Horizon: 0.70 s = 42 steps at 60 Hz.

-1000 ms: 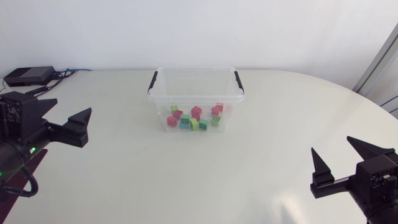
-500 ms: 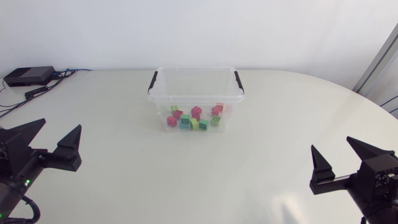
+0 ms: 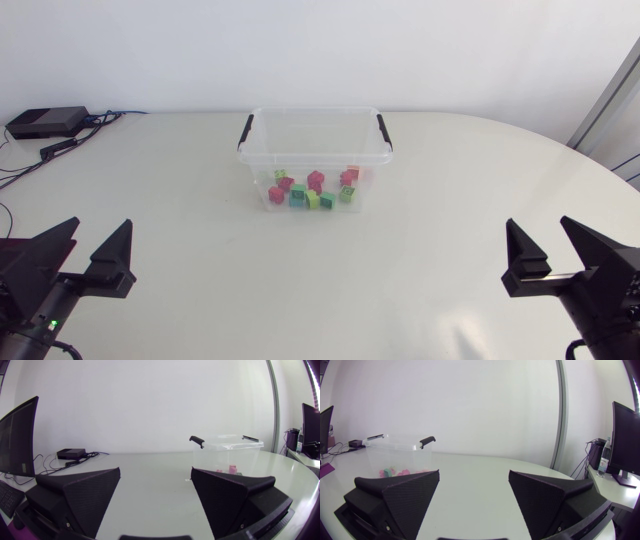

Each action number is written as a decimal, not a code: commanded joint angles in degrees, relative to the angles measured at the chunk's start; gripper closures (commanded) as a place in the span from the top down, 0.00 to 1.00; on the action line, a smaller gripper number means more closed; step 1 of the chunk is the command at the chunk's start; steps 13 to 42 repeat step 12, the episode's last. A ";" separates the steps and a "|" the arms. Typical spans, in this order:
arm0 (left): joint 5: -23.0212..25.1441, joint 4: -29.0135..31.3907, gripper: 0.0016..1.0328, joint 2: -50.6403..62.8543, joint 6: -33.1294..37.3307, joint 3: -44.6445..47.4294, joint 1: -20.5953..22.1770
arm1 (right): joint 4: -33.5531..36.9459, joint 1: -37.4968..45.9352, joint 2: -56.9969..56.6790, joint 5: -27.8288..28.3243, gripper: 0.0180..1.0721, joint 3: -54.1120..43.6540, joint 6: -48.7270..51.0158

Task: Pick up the duplo bricks and place them in the container

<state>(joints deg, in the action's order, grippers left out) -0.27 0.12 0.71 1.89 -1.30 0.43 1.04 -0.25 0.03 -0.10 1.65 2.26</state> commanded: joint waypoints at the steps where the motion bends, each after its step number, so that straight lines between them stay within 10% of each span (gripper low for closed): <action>1: 0.27 -0.12 0.95 -0.71 -1.89 1.30 -0.43 | -1.04 0.25 -0.03 0.10 0.95 -1.65 -2.26; 42: 0.27 -0.12 0.95 -0.71 -1.89 1.30 -0.43 | -1.04 0.25 -0.03 0.10 0.95 -1.65 -2.26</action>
